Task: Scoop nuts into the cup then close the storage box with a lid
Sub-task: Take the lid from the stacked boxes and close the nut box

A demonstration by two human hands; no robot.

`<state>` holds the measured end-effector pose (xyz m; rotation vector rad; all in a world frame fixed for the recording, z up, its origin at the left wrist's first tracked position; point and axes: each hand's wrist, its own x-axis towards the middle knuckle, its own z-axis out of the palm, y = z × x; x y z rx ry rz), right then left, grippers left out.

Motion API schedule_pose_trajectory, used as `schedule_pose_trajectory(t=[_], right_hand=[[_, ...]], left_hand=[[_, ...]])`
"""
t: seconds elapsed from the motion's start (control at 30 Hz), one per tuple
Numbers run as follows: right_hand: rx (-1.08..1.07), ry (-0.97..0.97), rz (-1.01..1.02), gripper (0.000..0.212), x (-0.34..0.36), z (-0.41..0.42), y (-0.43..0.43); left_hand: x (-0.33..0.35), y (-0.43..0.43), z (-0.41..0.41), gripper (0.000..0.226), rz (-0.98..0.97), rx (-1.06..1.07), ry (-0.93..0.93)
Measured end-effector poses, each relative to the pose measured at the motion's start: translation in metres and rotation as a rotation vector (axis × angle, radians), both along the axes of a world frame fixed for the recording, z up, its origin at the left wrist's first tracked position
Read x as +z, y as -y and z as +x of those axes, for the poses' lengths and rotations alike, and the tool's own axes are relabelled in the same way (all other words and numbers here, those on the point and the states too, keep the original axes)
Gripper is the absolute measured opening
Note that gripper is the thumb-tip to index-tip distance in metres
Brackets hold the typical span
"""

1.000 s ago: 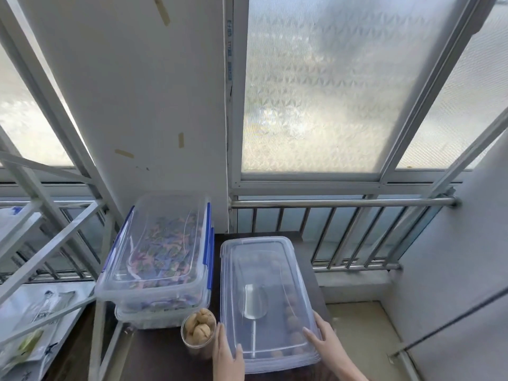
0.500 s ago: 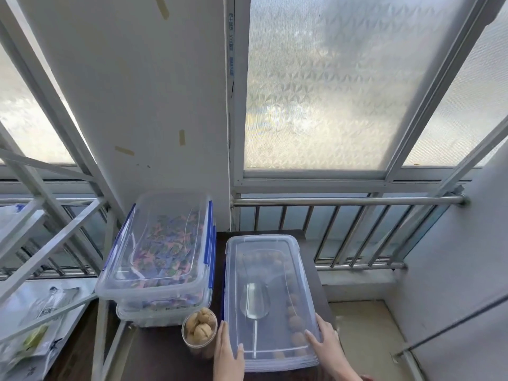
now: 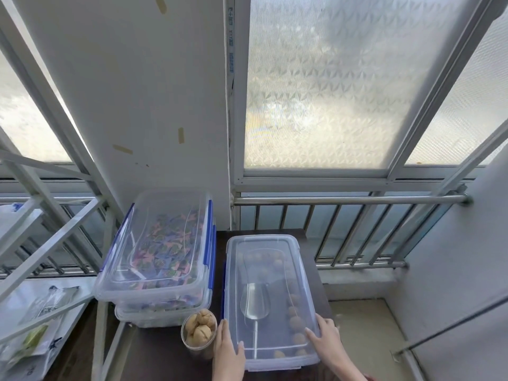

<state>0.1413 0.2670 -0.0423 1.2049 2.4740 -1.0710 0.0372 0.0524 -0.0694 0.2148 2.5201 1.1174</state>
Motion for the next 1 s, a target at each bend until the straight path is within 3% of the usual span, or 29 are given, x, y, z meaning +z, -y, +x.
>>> schedule_pose_trajectory(t=[0.23,0.37,0.4,0.5,0.6,0.73,0.9,0.93,1.0], right_hand=[[-0.021,-0.063,-0.106,0.054,-0.001,0.004,-0.002],[-0.076,-0.131,-0.288,0.103,-0.1,0.016,-0.041],[-0.085,-0.135,-0.302,0.107,-0.105,0.017,-0.043],[-0.113,-0.177,-0.312,0.097,-0.062,0.012,-0.027],[-0.14,-0.209,-0.349,0.105,-0.057,0.012,-0.03],[-0.189,-0.086,-0.345,0.092,-0.026,0.007,-0.032],[-0.347,-0.125,-0.573,0.159,-0.006,-0.005,-0.038],[-0.368,-0.145,-0.602,0.161,-0.012,-0.005,-0.039],[-0.374,-0.175,-0.631,0.142,-0.025,-0.004,-0.043]], left_hand=[[0.0,0.002,0.002,0.07,0.018,-0.022,0.035],[-0.001,0.003,0.004,0.071,0.052,-0.03,0.064],[-0.002,0.003,0.004,0.071,0.057,-0.028,0.072],[-0.002,0.002,0.005,0.071,0.08,-0.01,0.095],[0.0,0.001,0.004,0.073,0.092,0.012,0.112],[0.001,-0.001,-0.002,0.083,0.124,0.054,0.198],[0.009,-0.019,-0.014,0.081,0.078,0.113,0.268],[0.01,-0.022,-0.016,0.081,0.057,0.135,0.273],[0.012,-0.026,-0.021,0.078,0.017,0.174,0.29]])
